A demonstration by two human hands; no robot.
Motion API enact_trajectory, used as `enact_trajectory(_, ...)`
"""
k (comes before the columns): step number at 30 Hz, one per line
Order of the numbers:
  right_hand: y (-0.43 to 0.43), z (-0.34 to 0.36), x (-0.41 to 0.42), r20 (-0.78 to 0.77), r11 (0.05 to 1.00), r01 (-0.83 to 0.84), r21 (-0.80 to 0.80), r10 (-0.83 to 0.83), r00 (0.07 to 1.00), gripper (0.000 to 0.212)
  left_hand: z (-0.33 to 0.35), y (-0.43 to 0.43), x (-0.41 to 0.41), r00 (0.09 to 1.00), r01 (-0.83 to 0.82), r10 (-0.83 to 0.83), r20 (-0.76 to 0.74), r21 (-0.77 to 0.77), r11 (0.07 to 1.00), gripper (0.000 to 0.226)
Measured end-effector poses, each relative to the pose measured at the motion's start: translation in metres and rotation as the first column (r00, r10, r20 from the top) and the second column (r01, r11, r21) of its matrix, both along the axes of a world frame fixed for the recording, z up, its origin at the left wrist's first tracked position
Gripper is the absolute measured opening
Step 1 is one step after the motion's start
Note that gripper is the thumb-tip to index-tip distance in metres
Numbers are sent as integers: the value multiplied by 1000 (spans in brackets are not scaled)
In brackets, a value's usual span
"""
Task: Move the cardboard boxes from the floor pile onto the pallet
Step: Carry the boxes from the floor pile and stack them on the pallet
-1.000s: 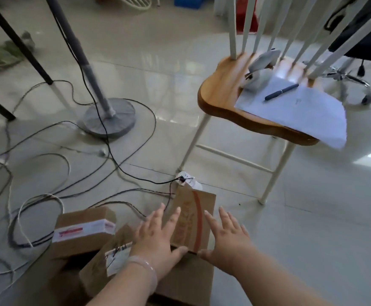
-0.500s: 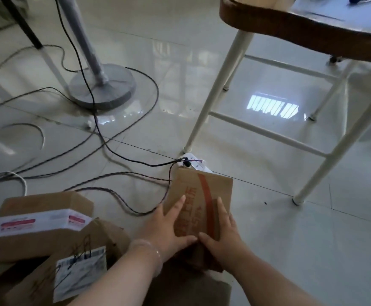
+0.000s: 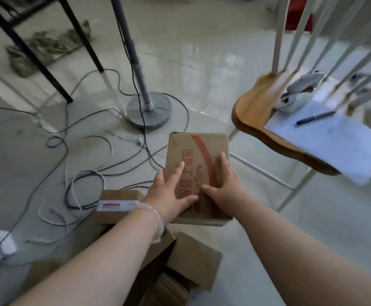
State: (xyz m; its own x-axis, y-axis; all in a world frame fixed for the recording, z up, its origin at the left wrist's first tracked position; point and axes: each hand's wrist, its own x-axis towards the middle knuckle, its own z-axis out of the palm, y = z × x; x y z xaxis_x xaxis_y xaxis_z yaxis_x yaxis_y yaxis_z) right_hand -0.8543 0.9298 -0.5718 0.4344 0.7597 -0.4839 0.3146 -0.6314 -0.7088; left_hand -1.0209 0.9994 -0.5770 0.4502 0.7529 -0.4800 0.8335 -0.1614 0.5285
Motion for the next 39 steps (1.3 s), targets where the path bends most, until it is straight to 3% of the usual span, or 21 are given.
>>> enact_trajectory(8, 10, 274, -44, 104, 950, -291, 112, 280, 954, 106, 274, -22, -68, 986, -165, 160, 57, 120, 979, 93)
enact_trajectory(14, -18, 386, -97, 100, 823, -544, 163, 535, 839, 102, 382, -93, -127, 927, -372, 352, 128, 209, 904, 94)
enact_trajectory(20, -54, 432, -173, 99, 573, -791, 215, 793, 601, 104, 433, -194, -195, 774, -633, 600, 202, 241, 736, 95)
enact_trajectory(25, -107, 449, -260, 221, 289, -932, 221, 915, 336, 102, 453, -286, -264, 547, -837, 789, 279, 161, 523, 109)
enact_trajectory(30, -176, 467, -360, 269, 53, -979, 196, 957, 106, 101, 464, -387, -342, 381, -925, 864, 329, 122, 361, 117)
enact_trajectory(34, -235, 471, -444, 344, -109, -972, 209, 939, -32, 104, 469, -470, -409, 323, -944, 876, 357, 189, 270, 119)
enact_trajectory(39, -330, 460, -553, 301, -228, -952, 205, 940, -161, 110, 463, -583, -495, 238, -944, 929, 284, 293, 152, 121)
